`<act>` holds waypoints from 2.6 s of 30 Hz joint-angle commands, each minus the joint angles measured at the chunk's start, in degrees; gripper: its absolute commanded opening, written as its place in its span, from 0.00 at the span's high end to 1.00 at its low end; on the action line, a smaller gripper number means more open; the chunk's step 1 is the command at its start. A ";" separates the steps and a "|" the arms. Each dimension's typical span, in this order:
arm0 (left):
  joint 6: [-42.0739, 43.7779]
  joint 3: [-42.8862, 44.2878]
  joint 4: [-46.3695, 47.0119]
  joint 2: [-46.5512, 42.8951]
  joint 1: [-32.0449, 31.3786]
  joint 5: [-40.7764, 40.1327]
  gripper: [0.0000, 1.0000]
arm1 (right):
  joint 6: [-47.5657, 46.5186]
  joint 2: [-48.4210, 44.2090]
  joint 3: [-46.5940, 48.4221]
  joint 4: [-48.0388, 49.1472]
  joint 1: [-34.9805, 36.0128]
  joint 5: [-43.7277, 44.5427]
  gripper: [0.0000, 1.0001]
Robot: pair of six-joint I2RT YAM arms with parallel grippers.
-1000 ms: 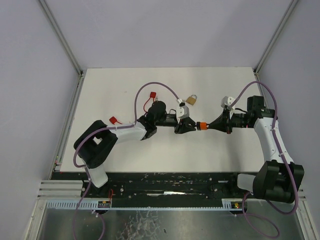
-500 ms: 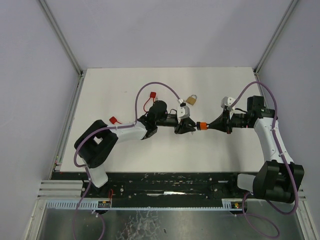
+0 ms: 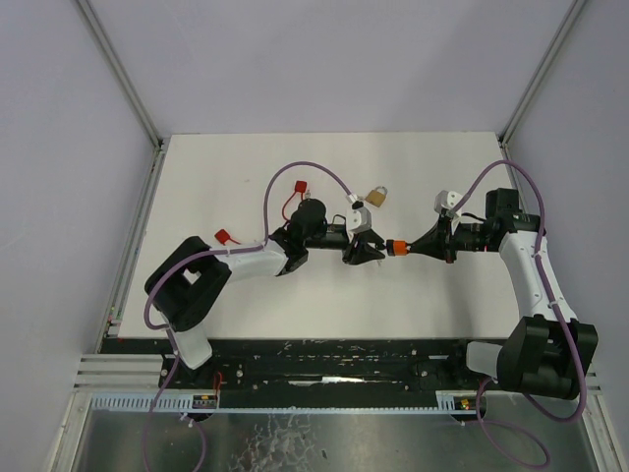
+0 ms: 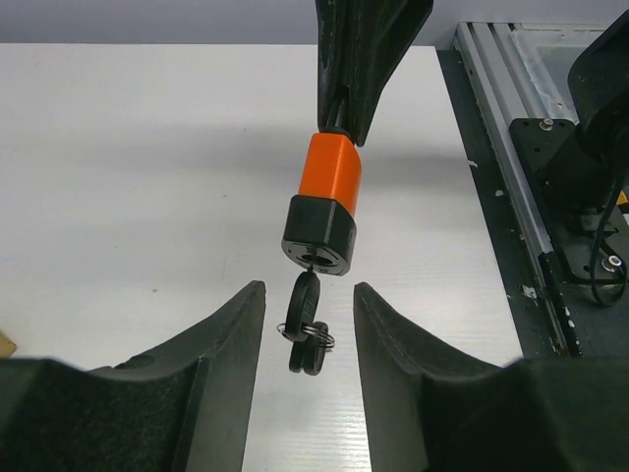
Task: Lock with the key
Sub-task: Lock the lock, then place the key at the center of the board.
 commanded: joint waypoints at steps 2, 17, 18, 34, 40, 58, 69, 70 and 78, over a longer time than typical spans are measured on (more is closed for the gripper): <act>-1.49 -0.74 5.17 -1.83 0.41 -0.14 0.61 | -1.38 -0.63 0.99 -0.90 -0.11 -3.37 1.00; 0.66 0.72 1.53 -1.18 0.59 2.37 1.00 | -1.58 -0.67 1.13 -0.71 0.17 -2.13 1.00; 1.07 0.48 1.52 -1.39 0.58 2.23 1.00 | -0.74 -0.67 1.67 -0.46 0.12 -1.79 1.00; 1.98 -5.06 7.35 -4.53 2.02 -8.50 1.00 | -1.65 -2.66 7.37 -6.28 -8.36 2.53 1.00; -5.33 -3.30 9.16 -2.41 3.66 2.39 1.00 | -12.96 -3.77 7.49 -15.16 -8.78 -1.84 1.00; -13.83 -11.33 24.46 -4.56 3.50 -17.76 1.00 | 15.20 -4.73 3.55 7.78 -7.15 8.05 1.00; -34.83 3.85 -0.87 5.78 0.49 -29.60 1.00 | 36.14 3.05 -2.55 25.29 -8.39 10.73 1.00; -36.77 5.16 -1.06 7.72 -0.06 -30.05 1.00 | 36.72 4.34 -2.49 25.48 -8.38 11.03 1.00; -43.73 19.23 -11.58 20.14 -2.39 -32.49 1.00 | 50.06 14.49 0.12 27.92 -12.39 15.34 1.00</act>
